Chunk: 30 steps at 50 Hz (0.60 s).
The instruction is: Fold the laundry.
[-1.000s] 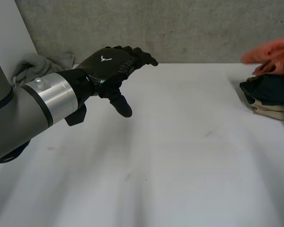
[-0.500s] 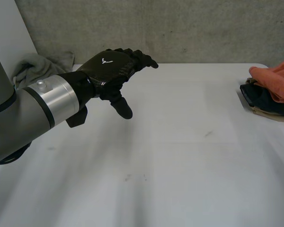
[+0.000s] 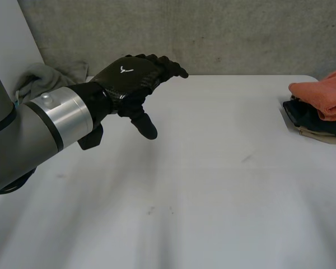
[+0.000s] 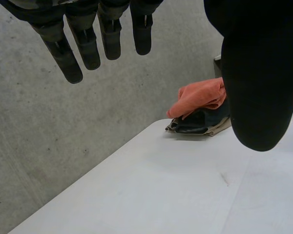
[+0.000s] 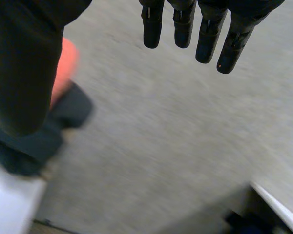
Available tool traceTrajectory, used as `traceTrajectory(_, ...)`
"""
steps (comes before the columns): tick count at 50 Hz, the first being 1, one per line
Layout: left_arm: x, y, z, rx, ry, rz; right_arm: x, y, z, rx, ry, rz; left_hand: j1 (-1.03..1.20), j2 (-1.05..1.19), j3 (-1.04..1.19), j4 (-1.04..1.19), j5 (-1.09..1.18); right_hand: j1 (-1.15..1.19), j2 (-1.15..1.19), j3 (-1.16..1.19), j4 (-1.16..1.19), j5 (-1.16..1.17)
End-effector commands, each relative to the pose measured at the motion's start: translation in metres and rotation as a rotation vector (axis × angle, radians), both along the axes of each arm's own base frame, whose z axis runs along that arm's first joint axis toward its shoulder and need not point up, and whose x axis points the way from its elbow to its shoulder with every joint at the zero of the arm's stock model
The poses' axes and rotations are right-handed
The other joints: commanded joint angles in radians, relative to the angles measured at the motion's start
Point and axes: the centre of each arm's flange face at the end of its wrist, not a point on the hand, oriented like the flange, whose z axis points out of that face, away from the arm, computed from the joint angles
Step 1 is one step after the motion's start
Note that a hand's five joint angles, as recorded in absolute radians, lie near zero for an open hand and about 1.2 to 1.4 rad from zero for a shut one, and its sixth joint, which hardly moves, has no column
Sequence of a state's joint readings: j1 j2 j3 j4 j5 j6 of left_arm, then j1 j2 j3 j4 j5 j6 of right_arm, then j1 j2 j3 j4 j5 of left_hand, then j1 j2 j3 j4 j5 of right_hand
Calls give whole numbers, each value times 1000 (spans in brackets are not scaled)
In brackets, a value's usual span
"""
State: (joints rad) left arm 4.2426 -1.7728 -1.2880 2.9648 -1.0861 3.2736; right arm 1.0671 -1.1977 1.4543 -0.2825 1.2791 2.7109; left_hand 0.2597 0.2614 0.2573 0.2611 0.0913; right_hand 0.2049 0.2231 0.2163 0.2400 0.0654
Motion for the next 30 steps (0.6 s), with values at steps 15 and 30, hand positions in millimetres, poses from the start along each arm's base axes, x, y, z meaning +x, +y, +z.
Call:
traceTrajectory(15, 24, -39, 19, -124, 78, 244, 267, 99, 76, -335, -204, 736, 21, 20, 24, 20, 15, -30, -49, -42, -65, -65)
traceTrajectory(30, 149, -202, -38, -329, -71, 749, 317, 190, -69, 112, 57, 877, -40, -42, -38, -42, -47, -30, -49, -42, -65, -65)
